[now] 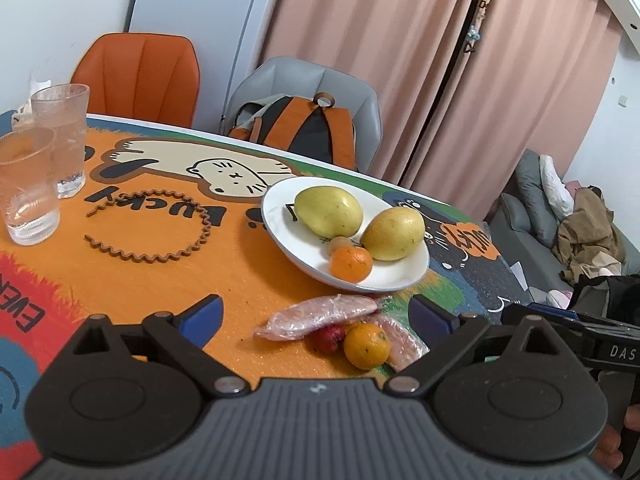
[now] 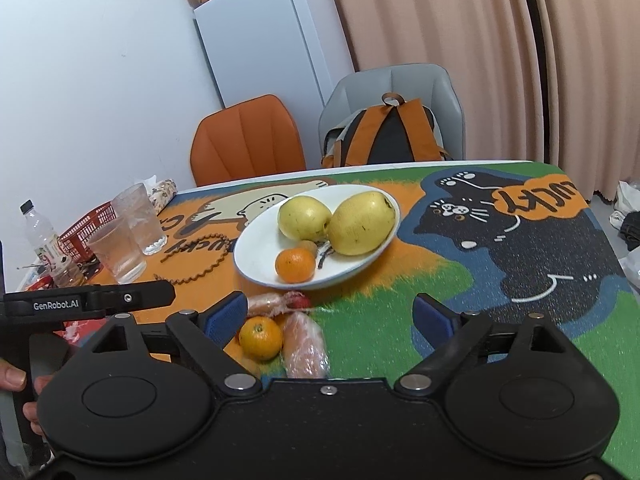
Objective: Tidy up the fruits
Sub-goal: 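Grasp the small brown round fruit with left tool while right tool approaches wrapped item, then close right tool on the plastic-wrapped orange item while left holds brown fruit, then carry wrapped item over plate with right tool while left carries brown fruit there, then lower wrapped item onto plate and open right tool while left releases brown fruit, then withdraw both open tools from the plate toward the remaining mandarin and wrapped item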
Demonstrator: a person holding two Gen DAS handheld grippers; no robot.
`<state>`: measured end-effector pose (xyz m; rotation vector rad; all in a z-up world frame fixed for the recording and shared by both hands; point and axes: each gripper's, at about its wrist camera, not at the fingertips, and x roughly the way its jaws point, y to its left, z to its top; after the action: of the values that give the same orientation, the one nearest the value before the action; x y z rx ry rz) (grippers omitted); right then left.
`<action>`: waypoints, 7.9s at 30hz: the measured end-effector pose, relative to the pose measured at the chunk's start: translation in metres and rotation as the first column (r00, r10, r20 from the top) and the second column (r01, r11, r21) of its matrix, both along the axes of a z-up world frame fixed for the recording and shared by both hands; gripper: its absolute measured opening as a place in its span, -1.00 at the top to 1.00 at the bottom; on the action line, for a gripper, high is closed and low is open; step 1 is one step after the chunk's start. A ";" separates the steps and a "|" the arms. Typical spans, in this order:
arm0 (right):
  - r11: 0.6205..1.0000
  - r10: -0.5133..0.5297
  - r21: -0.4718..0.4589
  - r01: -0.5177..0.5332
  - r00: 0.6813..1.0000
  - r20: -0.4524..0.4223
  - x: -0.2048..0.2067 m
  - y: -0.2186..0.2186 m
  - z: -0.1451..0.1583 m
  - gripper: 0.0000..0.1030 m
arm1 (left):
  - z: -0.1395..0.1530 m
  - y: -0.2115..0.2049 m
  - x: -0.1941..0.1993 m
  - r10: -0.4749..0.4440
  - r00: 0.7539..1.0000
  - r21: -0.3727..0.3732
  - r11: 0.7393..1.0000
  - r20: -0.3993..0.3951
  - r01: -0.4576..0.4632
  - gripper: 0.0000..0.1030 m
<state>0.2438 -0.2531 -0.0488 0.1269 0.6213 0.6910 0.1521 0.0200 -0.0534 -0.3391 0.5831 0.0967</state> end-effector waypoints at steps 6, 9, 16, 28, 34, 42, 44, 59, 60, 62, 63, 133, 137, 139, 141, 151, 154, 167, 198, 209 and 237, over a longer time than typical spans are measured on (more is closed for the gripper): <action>1.000 0.000 -0.017 0.000 1.000 0.001 -0.006 0.000 -0.007 -0.72 | -0.011 -0.002 -0.003 -0.004 1.000 -0.013 1.000 -0.011 0.004 -0.90; 1.000 0.007 -0.023 -0.007 1.000 -0.001 -0.008 0.000 -0.009 -0.69 | -0.013 -0.003 -0.004 -0.005 1.000 -0.012 1.000 -0.011 0.005 -0.88; 0.999 0.021 -0.035 -0.022 0.999 -0.031 -0.010 0.002 -0.017 -0.37 | -0.020 -0.006 -0.008 -0.032 0.999 -0.020 0.999 -0.014 0.031 -0.77; 0.997 0.066 -0.032 -0.069 0.995 -0.077 -0.009 0.004 -0.032 0.12 | -0.039 -0.026 0.006 -0.105 0.993 -0.033 0.994 -0.057 0.103 -0.17; 0.998 0.058 -0.024 -0.060 0.994 -0.095 -0.009 -0.002 -0.040 0.11 | -0.050 -0.039 0.016 -0.118 0.990 -0.029 0.993 -0.080 0.116 -0.07; 0.998 0.060 -0.012 -0.062 0.993 -0.105 -0.005 0.000 -0.048 0.09 | -0.062 -0.052 0.025 -0.129 0.986 0.013 0.991 -0.107 0.131 0.15; 0.998 0.065 -0.017 -0.067 0.992 -0.110 -0.004 0.001 -0.050 0.09 | -0.063 -0.053 0.025 -0.127 0.986 0.027 0.991 -0.108 0.131 0.31; 0.992 0.102 -0.064 -0.108 0.991 -0.090 0.001 0.029 -0.052 -0.05 | -0.051 -0.027 0.007 -0.090 0.994 0.017 0.996 -0.070 0.091 0.54; 0.991 0.103 -0.072 -0.110 0.991 -0.086 0.001 0.032 -0.052 -0.05 | -0.051 -0.025 0.007 -0.084 0.994 0.015 0.996 -0.070 0.085 0.54; 0.990 0.102 -0.085 -0.108 0.992 -0.078 0.003 0.036 -0.052 -0.05 | -0.051 -0.021 0.006 -0.069 0.995 0.012 0.998 -0.067 0.070 0.54; 0.990 0.101 -0.091 -0.107 0.992 -0.072 0.003 0.038 -0.052 -0.05 | -0.050 -0.019 0.005 -0.062 0.996 0.011 0.998 -0.064 0.063 0.54; 0.995 0.019 -0.097 -0.008 0.993 0.119 0.031 0.047 0.003 0.38 | -0.003 0.021 0.019 0.036 0.998 0.008 0.999 0.061 -0.036 0.54; 0.995 0.024 -0.096 -0.012 0.992 0.124 0.041 0.055 0.006 0.38 | -0.003 0.026 0.025 0.042 0.997 0.006 0.999 0.060 -0.042 0.54; 0.995 0.026 -0.094 -0.014 0.992 0.124 0.045 0.059 0.007 0.38 | -0.003 0.029 0.028 0.045 0.997 0.003 0.999 0.059 -0.045 0.54; 0.996 0.030 -0.083 -0.020 0.992 0.119 0.050 0.063 0.008 0.38 | -0.002 0.032 0.031 0.046 0.997 0.001 0.999 0.058 -0.046 0.54; 0.997 0.046 -0.067 -0.037 0.991 0.128 0.071 0.082 0.013 0.38 | -0.003 0.039 0.051 0.039 0.998 -0.002 0.999 0.048 -0.039 0.54; 0.998 0.044 -0.054 -0.037 0.991 0.129 0.076 0.084 0.013 0.37 | -0.002 0.040 0.055 0.038 0.998 0.001 0.999 0.045 -0.038 0.54; 0.999 0.013 -0.045 -0.008 0.994 0.113 0.077 0.071 0.007 -0.19 | -0.001 0.039 0.073 0.014 0.999 0.013 1.000 0.049 -0.015 0.54; 0.999 -0.038 -0.014 0.038 0.999 0.029 0.056 0.031 -0.008 -0.47 | 0.002 0.033 0.074 0.034 0.999 -0.002 0.999 0.025 -0.034 -0.08; 1.000 -0.019 0.008 0.018 0.999 0.029 0.038 0.029 -0.001 -0.67 | 0.006 0.029 0.048 0.062 0.998 0.014 0.998 0.016 -0.062 -0.48; 1.000 0.010 -0.026 -0.009 0.999 0.037 -0.037 0.026 0.025 -0.99 | 0.008 0.021 -0.017 0.021 0.998 -0.026 0.999 -0.053 -0.023 -0.81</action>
<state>0.2063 -0.2268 -0.0242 0.0870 0.5950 0.6931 0.1348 0.0408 -0.0451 -0.3695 0.6329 0.1194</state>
